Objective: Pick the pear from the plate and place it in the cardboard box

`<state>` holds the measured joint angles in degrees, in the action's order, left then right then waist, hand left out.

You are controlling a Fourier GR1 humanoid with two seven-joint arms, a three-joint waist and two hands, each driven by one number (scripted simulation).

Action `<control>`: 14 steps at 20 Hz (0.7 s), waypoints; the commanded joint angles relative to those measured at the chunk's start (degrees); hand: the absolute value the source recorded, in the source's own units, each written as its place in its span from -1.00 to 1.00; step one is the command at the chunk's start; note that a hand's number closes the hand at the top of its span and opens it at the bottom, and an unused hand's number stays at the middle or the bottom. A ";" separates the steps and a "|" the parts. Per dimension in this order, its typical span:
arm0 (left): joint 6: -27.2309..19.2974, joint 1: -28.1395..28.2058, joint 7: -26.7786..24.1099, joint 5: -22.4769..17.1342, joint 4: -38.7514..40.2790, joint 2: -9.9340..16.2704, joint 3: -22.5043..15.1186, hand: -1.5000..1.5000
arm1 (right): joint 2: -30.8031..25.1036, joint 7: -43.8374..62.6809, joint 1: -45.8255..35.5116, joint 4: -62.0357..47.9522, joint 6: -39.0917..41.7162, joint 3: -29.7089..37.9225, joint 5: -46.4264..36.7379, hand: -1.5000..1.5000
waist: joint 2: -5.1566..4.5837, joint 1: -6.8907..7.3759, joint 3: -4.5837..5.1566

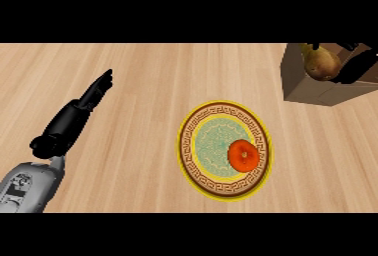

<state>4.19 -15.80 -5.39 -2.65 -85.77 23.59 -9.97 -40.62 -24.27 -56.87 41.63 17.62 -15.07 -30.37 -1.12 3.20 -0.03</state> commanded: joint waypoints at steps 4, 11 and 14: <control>0.77 -1.88 -0.25 0.74 1.68 -0.87 -0.01 0.00 | -2.50 -9.05 -5.58 -15.17 4.81 -5.27 -8.48 1.00 | -0.42 0.29 -0.01; -0.01 -2.18 0.71 1.65 1.20 -2.68 -0.74 0.00 | 0.17 -25.16 -8.30 -21.89 6.65 -4.38 -7.72 -1.00 | -0.52 0.44 -0.10; 0.19 -1.34 1.73 0.69 -0.78 -1.09 0.93 0.00 | 0.33 -28.17 -7.32 -23.04 8.76 3.68 1.59 -1.00 | -0.15 0.07 -0.22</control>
<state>4.21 -16.81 -4.43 -1.42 -86.18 21.95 -10.16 -40.52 -44.46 -63.96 21.41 22.26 -17.06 -34.86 -1.37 3.63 -0.16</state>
